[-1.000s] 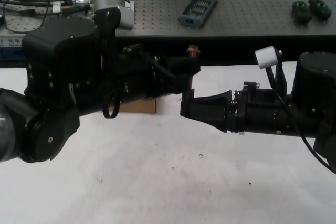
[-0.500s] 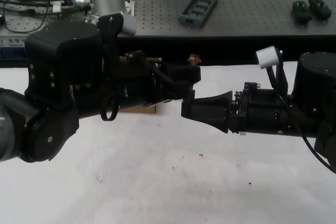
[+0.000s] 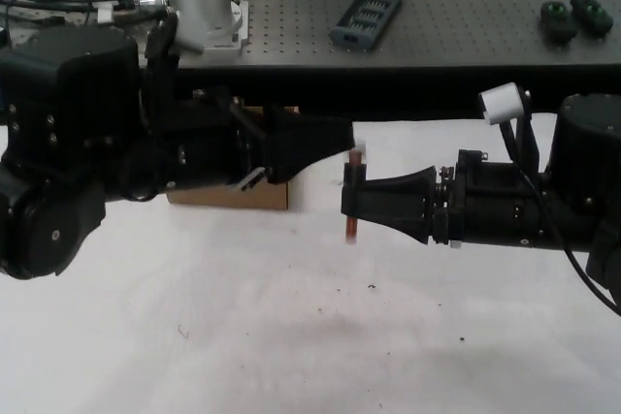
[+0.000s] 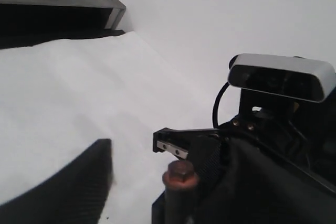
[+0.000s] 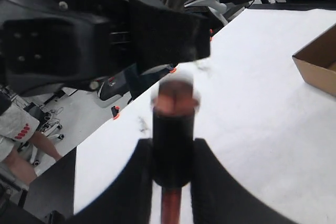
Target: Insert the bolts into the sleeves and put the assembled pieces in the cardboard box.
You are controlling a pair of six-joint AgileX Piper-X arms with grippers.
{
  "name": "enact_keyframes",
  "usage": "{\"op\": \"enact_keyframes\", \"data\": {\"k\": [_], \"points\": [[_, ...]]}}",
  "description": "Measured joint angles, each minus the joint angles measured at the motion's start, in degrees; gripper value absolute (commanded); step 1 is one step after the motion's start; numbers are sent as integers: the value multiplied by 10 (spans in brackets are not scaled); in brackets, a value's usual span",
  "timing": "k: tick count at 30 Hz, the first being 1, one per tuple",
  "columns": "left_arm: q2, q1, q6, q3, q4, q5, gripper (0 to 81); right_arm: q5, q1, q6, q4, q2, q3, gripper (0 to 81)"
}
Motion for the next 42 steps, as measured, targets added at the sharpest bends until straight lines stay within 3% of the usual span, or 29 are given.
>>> {"op": "enact_keyframes", "data": {"k": [5, 10, 15, 16, 20, 25, 42], "points": [[0, 0, -9, 0, 31, 28, 410, 12, 0, 0, 0, 0, 0, 54], [-6, 16, -20, 0, 47, 22, 344, 31, -3, -9, 22, 2, -19, 54], [-68, 76, 72, 0, 182, -100, 295, 40, -8, -37, 113, 37, -109, 54], [-102, 95, 122, 0, 257, -158, 281, 45, -8, -42, 136, 51, -134, 54], [-177, 115, 169, 0, 385, -238, 165, 50, -9, -50, 186, 97, -204, 54], [-217, 115, 177, 8, 447, -251, 4, 62, -4, -51, 272, 205, -369, 54], [-254, 115, 175, 99, 462, -273, 6, 82, 34, -55, 435, 422, -662, 54]]}}
